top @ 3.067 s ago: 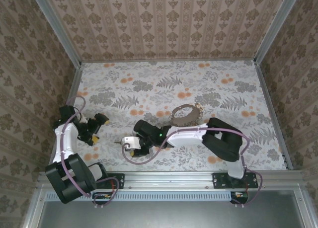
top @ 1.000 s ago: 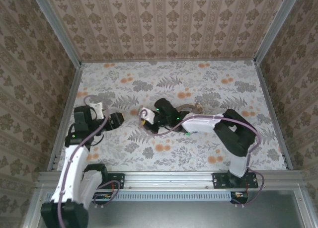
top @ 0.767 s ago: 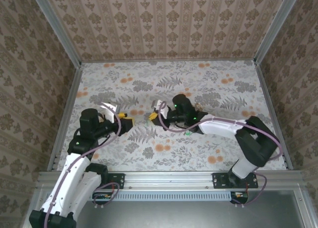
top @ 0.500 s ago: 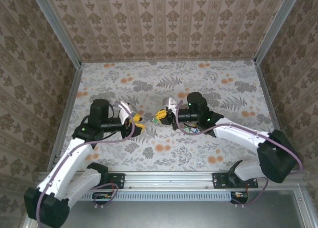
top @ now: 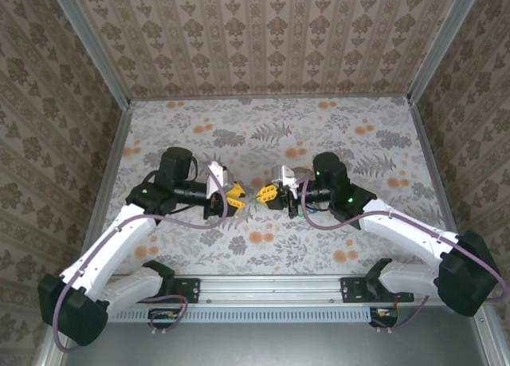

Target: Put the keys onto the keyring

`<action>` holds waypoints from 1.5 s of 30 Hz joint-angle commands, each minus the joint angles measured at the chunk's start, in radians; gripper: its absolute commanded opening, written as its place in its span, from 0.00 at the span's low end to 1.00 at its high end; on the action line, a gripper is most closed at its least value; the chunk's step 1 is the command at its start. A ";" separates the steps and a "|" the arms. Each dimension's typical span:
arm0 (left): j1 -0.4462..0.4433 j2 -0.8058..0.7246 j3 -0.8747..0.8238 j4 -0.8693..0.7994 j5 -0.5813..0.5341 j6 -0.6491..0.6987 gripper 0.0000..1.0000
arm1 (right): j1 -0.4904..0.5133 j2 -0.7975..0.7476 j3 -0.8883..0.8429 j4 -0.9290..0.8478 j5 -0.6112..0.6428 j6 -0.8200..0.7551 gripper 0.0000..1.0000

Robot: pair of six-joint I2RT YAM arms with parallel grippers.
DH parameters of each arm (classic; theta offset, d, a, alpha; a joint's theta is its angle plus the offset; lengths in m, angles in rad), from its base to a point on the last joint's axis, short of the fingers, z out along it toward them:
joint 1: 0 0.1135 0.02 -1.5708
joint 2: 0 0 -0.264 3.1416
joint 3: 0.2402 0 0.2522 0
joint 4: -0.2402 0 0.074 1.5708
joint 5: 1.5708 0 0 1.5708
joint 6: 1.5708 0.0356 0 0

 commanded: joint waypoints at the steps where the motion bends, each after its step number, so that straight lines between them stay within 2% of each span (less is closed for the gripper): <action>1: -0.027 0.008 0.025 0.052 0.019 -0.007 0.32 | 0.009 -0.012 0.014 -0.028 -0.040 -0.003 0.00; 8: -0.052 0.023 0.027 0.064 0.005 -0.016 0.25 | 0.011 0.005 0.027 0.007 -0.050 0.027 0.00; 17: -0.060 0.023 0.018 0.080 -0.049 -0.029 0.27 | 0.015 0.008 0.032 0.013 -0.061 0.035 0.00; 25: -0.066 0.034 0.015 0.082 -0.038 -0.025 0.23 | 0.015 0.021 0.034 0.032 -0.039 0.047 0.00; 29: -0.067 0.034 0.014 0.082 -0.030 -0.024 0.12 | 0.015 0.026 0.025 0.030 -0.020 0.045 0.00; 31: -0.067 0.039 0.014 0.078 -0.026 -0.020 0.00 | 0.014 0.029 0.015 0.036 -0.018 0.044 0.00; 32: -0.067 0.045 0.011 0.075 -0.029 -0.017 0.00 | 0.015 0.031 0.012 0.036 -0.015 0.044 0.00; 33: -0.067 0.048 0.009 0.071 -0.036 -0.017 0.00 | 0.015 0.031 0.006 0.034 -0.006 0.041 0.04; 35: -0.069 0.060 0.005 0.055 -0.075 -0.021 0.00 | 0.013 0.021 -0.014 0.010 0.021 0.015 0.29; 36: -0.073 0.067 0.004 0.038 -0.102 -0.015 0.00 | 0.008 0.013 -0.022 -0.012 0.035 -0.004 0.35; 41: -0.128 0.137 0.009 -0.119 -0.234 0.068 0.00 | -0.083 -0.070 -0.085 -0.034 0.099 -0.031 0.43; 45: -0.200 0.185 -0.037 -0.132 -0.337 0.070 0.00 | -0.172 -0.151 -0.134 -0.043 0.252 -0.020 0.45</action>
